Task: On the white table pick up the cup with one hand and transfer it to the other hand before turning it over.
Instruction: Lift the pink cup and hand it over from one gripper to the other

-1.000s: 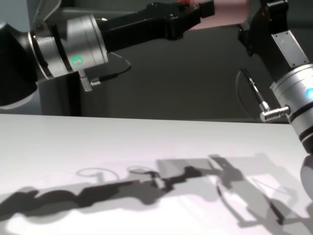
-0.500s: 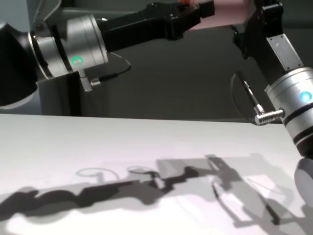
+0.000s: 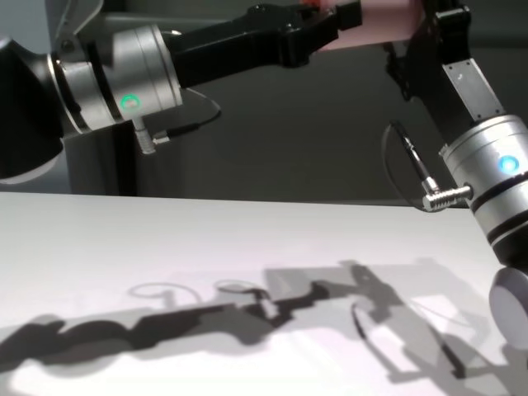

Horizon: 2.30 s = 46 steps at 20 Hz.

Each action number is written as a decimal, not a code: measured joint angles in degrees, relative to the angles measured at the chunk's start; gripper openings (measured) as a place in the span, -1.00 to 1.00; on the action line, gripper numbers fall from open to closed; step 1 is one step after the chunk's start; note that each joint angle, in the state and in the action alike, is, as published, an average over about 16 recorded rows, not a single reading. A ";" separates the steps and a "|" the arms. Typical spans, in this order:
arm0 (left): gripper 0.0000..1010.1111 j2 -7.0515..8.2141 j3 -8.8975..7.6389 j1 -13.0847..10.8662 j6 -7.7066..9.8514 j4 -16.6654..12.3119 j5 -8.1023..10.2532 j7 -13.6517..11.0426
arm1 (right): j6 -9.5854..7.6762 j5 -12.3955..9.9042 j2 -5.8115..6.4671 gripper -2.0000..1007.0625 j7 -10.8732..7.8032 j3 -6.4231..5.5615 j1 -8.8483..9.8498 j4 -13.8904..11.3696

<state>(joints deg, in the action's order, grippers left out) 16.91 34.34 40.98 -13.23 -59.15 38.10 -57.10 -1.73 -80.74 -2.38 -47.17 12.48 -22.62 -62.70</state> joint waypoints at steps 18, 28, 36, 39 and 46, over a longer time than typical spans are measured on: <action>-0.90 0.00 0.00 0.00 0.00 0.00 0.00 0.00 | 1.58 -0.90 0.81 0.99 0.28 2.59 -0.23 -0.51; -0.90 0.00 0.00 0.00 0.00 0.00 0.00 0.00 | 2.25 -0.64 1.18 0.84 0.54 3.02 -0.05 -0.99; -0.90 0.00 0.00 0.00 0.00 0.00 0.00 0.00 | 2.08 -0.63 1.12 0.61 0.52 2.89 -0.05 -0.94; -0.90 0.00 0.00 0.00 0.00 0.00 0.00 0.00 | 2.02 -0.64 1.10 0.54 0.51 2.86 -0.06 -0.92; -0.90 0.00 0.00 0.00 0.00 0.00 0.00 0.00 | 1.94 -0.64 1.08 0.50 0.48 2.81 -0.08 -0.88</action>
<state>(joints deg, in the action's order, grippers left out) 16.91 34.34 40.98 -13.23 -59.15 38.10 -57.10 0.21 -81.38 -1.30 -46.69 15.29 -22.70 -63.59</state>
